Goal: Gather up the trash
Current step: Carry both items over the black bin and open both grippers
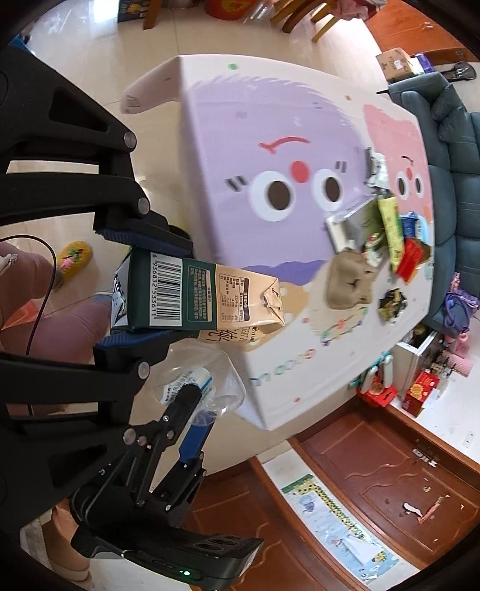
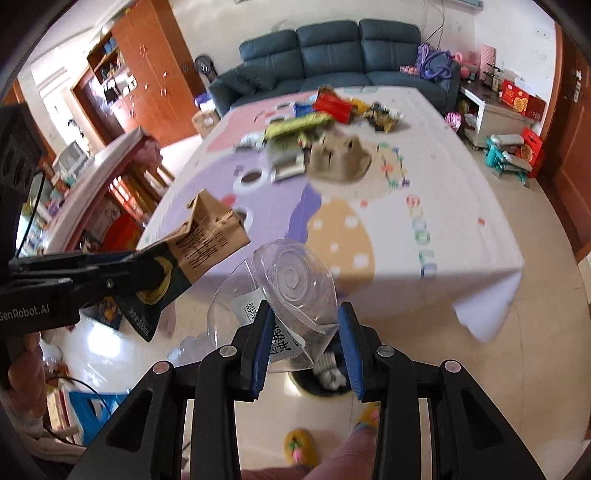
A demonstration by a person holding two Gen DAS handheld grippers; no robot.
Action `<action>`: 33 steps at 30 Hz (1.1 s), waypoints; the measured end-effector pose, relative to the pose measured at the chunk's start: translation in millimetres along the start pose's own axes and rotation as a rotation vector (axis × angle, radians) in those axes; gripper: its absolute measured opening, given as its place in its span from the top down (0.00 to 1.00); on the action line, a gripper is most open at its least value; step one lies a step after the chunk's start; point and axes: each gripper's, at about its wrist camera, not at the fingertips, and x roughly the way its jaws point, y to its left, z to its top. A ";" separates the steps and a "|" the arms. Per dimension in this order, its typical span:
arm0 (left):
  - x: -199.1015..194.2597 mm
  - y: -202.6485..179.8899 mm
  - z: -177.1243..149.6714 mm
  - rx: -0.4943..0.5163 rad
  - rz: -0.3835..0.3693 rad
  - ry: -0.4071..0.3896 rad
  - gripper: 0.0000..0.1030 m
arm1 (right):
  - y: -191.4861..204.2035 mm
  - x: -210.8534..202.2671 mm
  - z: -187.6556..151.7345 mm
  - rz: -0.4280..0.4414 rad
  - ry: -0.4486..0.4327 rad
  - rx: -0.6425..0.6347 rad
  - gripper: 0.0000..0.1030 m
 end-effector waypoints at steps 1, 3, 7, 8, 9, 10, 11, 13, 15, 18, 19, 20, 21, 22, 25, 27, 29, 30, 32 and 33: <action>1.9 -0.6 -7.9 -0.003 0.003 0.009 0.67 | 1.2 1.0 -5.3 -0.001 0.011 -0.003 0.67; 6.9 -1.8 -19.6 -0.012 0.009 0.022 0.67 | 1.6 3.5 -17.2 -0.004 0.039 -0.009 0.67; 28.2 -1.5 -44.9 -0.033 0.035 0.058 0.67 | -7.7 23.0 -39.3 -0.007 0.104 -0.011 0.67; 34.7 -1.2 -51.0 -0.039 0.043 0.068 0.67 | -11.3 31.5 -45.3 -0.009 0.124 -0.007 0.67; 42.1 -0.7 -56.4 -0.045 0.050 0.080 0.67 | -15.0 40.8 -52.0 -0.009 0.143 -0.001 0.67; 51.5 0.5 -63.2 -0.054 0.058 0.093 0.67 | -18.9 50.5 -56.4 -0.009 0.159 0.004 0.67; 63.1 1.6 -71.5 -0.062 0.065 0.107 0.67 | -23.4 61.9 -63.5 -0.008 0.178 0.010 0.67; 89.5 4.2 -84.6 -0.074 0.088 0.135 0.67 | -31.6 86.0 -76.0 -0.007 0.208 0.015 0.67; 115.3 8.2 -92.8 -0.084 0.102 0.158 0.67 | -39.2 111.7 -88.7 -0.005 0.237 0.017 0.67; 162.6 16.3 -106.7 -0.094 0.132 0.182 0.67 | -51.4 160.3 -107.1 -0.008 0.271 0.009 0.67; 182.9 19.6 -112.1 -0.096 0.145 0.187 0.67 | -53.8 173.0 -111.0 -0.008 0.278 0.007 0.66; 197.0 21.8 -115.4 -0.095 0.150 0.188 0.67 | -57.7 190.7 -117.2 -0.007 0.285 0.003 0.66; 215.3 24.5 -119.4 -0.091 0.158 0.187 0.67 | -61.2 208.3 -123.3 -0.007 0.288 -0.004 0.66; 226.8 26.2 -121.8 -0.088 0.165 0.186 0.67 | -63.3 220.7 -127.4 -0.008 0.288 -0.011 0.66; 275.9 32.5 -130.6 -0.068 0.195 0.180 0.67 | -73.0 268.4 -142.9 -0.001 0.286 -0.027 0.66; 306.4 37.1 -136.5 -0.056 0.214 0.176 0.66 | -79.9 300.8 -153.3 -0.005 0.284 -0.039 0.65; 331.2 41.9 -140.9 -0.053 0.228 0.189 0.63 | -85.9 329.3 -162.7 -0.003 0.282 -0.047 0.64; 341.0 44.1 -143.1 -0.056 0.231 0.192 0.53 | -88.9 340.6 -167.3 -0.002 0.280 -0.045 0.60; 360.8 49.6 -149.2 -0.067 0.245 0.182 0.36 | -95.1 363.2 -177.5 -0.007 0.276 -0.037 0.52; 367.7 51.7 -149.9 -0.072 0.254 0.182 0.32 | -98.9 372.5 -181.3 -0.012 0.273 -0.031 0.51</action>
